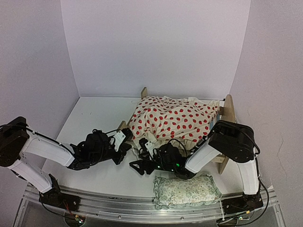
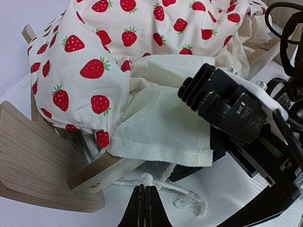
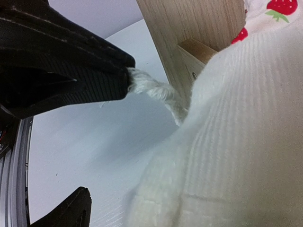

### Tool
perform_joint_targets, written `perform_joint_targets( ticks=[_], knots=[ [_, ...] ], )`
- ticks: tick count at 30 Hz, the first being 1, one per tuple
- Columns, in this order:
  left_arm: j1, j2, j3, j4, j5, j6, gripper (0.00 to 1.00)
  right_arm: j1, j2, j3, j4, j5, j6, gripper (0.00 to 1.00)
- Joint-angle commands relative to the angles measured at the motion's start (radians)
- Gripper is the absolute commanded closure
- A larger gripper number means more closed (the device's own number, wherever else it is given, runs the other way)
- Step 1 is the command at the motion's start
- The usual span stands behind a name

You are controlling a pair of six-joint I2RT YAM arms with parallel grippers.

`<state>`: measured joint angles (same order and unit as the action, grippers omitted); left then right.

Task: Set up the pet bed
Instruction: Tie the left ropes of the mattress closest to the robot on the bed frame.

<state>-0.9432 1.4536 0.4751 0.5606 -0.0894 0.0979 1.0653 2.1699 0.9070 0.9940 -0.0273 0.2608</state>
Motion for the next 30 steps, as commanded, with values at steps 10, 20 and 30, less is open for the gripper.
perform_joint_targets(
  ticks=[10, 20, 30],
  knots=[
    [0.007, -0.051, -0.01, 0.037, 0.017, -0.003, 1.0, -0.009, 0.022, 0.051, 0.086, 0.018, -0.02, 0.18],
    [0.007, -0.091, -0.006, 0.004, 0.021, -0.004, 1.0, -0.01, 0.05, 0.025, 0.136, 0.173, 0.023, 0.17],
    [0.007, -0.078, -0.002, 0.002, 0.026, -0.015, 1.0, -0.024, 0.093, 0.058, 0.203, 0.15, 0.031, 0.17]
  ],
)
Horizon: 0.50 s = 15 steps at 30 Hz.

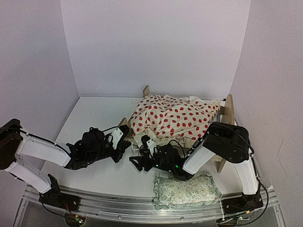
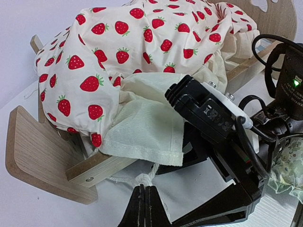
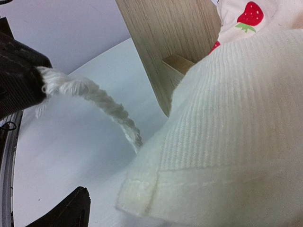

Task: Set up the pet bed
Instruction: Tie the left ropes of the mattress closest to the robot on the bed frame.

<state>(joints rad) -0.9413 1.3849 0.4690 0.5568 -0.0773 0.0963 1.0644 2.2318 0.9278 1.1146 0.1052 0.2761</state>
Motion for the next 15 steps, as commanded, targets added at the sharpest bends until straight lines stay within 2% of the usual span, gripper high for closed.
perform_joint_targets(
  ticks=[1, 9, 15],
  knots=[
    [0.005, -0.009, 0.004, 0.006, 0.014, -0.013, 1.0, -0.023, 0.035, 0.038, 0.1, 0.01, 0.014, 0.17],
    [0.013, 0.023, 0.008, 0.03, 0.003, -0.016, 1.0, -0.024, 0.013, 0.033, 0.156, -0.077, -0.014, 0.17],
    [0.072, 0.09, 0.056, 0.021, 0.04, -0.062, 1.0, -0.024, -0.004, 0.017, 0.165, -0.142, -0.008, 0.17]
  ],
)
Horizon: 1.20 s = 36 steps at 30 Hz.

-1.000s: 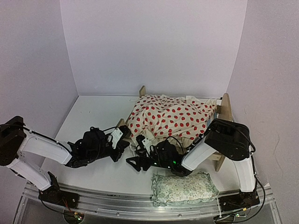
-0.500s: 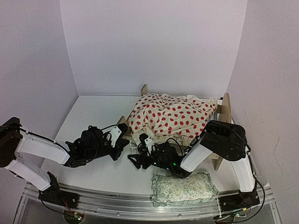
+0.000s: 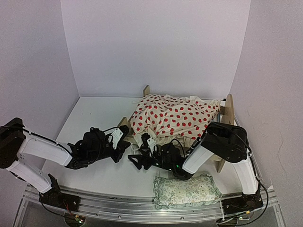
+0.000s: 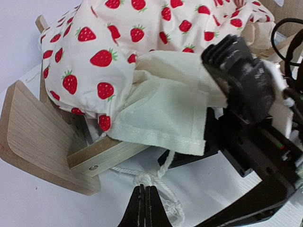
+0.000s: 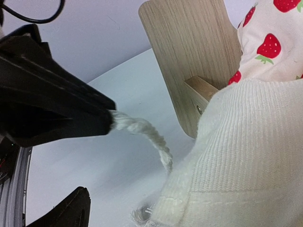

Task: Set up the pet bed
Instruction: Tie the left ropes of the mattress closest to the robot on the bed frame.

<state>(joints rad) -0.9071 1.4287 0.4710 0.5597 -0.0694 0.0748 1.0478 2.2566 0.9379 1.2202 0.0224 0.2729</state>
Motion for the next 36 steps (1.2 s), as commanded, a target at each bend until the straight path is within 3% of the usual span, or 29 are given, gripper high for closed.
perform_joint_targets(
  ticks=[1, 15, 36],
  knots=[
    [0.046, 0.061, 0.065, 0.017, 0.044, -0.041, 1.0, -0.007, -0.034, 0.002, 0.059, -0.065, -0.002, 0.18],
    [0.08, 0.28, 0.218, 0.013, 0.203, -0.066, 1.0, -0.007, -0.08, -0.049, 0.062, -0.093, 0.018, 0.19],
    [0.081, 0.392, 0.352, -0.151, 0.394, -0.076, 1.0, -0.007, -0.134, -0.127, 0.062, -0.109, -0.005, 0.19]
  ],
)
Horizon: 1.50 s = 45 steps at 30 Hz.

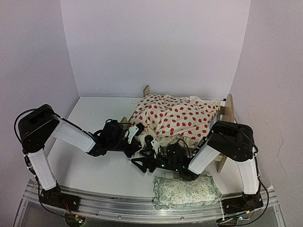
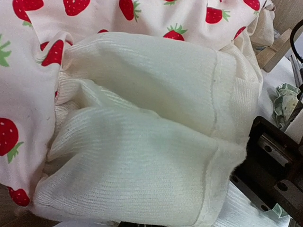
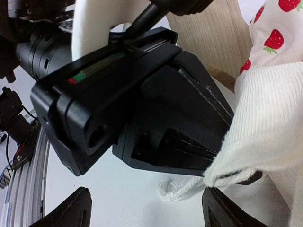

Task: Set up the pet bed
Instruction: Tie the left ropes of the mattress closest to the robot on the bed frame.

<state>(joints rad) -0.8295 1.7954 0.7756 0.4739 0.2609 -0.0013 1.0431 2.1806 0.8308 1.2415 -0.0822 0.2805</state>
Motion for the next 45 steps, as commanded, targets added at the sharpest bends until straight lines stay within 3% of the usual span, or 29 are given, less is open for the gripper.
perform_joint_targets(
  ticks=[1, 19, 27, 30, 45],
  knots=[
    [0.004, 0.026, 0.05, -0.073, 0.067, 0.0, 1.0, -0.002, -0.059, -0.025, 0.041, -0.001, -0.011, 0.19],
    [0.006, 0.071, 0.091, -0.071, 0.124, 0.03, 1.0, -0.003, -0.208, -0.238, 0.03, 0.165, 0.003, 0.19],
    [0.005, 0.072, 0.097, -0.073, 0.202, 0.053, 1.0, -0.003, -0.189, -0.272, -0.005, 0.289, -0.044, 0.28],
    [0.006, 0.069, 0.11, -0.099, 0.231, 0.068, 1.0, -0.003, -0.171, -0.266, -0.005, 0.313, -0.092, 0.37],
    [0.021, -0.015, 0.092, -0.113, 0.284, 0.07, 1.0, -0.003, -0.066, -0.121, -0.005, 0.277, -0.212, 0.46]
  ],
)
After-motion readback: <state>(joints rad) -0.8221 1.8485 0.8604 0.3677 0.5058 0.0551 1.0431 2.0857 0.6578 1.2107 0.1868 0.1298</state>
